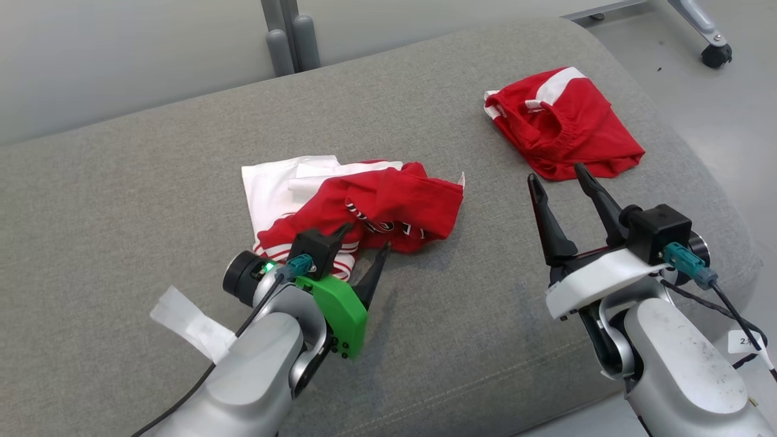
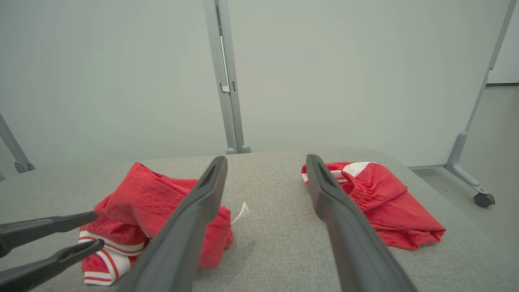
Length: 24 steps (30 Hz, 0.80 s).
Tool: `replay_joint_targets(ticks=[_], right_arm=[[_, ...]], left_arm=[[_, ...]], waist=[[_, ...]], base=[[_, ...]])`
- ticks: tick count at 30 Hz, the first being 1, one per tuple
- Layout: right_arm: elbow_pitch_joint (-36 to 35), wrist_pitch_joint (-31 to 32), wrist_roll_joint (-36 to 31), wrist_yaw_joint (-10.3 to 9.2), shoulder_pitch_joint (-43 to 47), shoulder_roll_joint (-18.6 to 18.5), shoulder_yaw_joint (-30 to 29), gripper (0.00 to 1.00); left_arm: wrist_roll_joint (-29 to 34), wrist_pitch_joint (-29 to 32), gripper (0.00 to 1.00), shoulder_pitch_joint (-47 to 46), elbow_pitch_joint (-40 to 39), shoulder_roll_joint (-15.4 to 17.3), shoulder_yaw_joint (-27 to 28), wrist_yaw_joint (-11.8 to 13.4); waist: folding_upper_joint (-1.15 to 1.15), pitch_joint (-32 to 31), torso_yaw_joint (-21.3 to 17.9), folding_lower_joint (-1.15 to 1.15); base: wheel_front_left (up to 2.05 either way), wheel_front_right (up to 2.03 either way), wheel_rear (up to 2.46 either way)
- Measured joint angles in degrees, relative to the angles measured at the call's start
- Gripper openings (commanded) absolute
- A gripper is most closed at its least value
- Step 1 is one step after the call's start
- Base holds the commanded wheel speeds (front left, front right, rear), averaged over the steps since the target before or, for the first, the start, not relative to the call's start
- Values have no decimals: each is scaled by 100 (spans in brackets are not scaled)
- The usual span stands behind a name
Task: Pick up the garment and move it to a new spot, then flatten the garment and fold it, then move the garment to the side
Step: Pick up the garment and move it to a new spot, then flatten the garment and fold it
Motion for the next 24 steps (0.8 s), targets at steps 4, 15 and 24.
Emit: replay_joint_targets(ticks=[4,15,24], right_arm=[[64,-1,0,37,1,-51,-8,100],[613,280,-15,492,-126,-170,435,100],[1326,630,-36,750,-771,-38,572,100]], left_arm=[[-73,-83,100,0,-103,2,40,132],[-10,-231,100,-1,-397,8,31,411],[-81,-274,100,193,-604,10,-21,506]], waist=[[0,-30,119,0],[0,-80,760,0],[0,-113,1358,0]], base=[[0,0,0],[0,0,0],[0,0,0]])
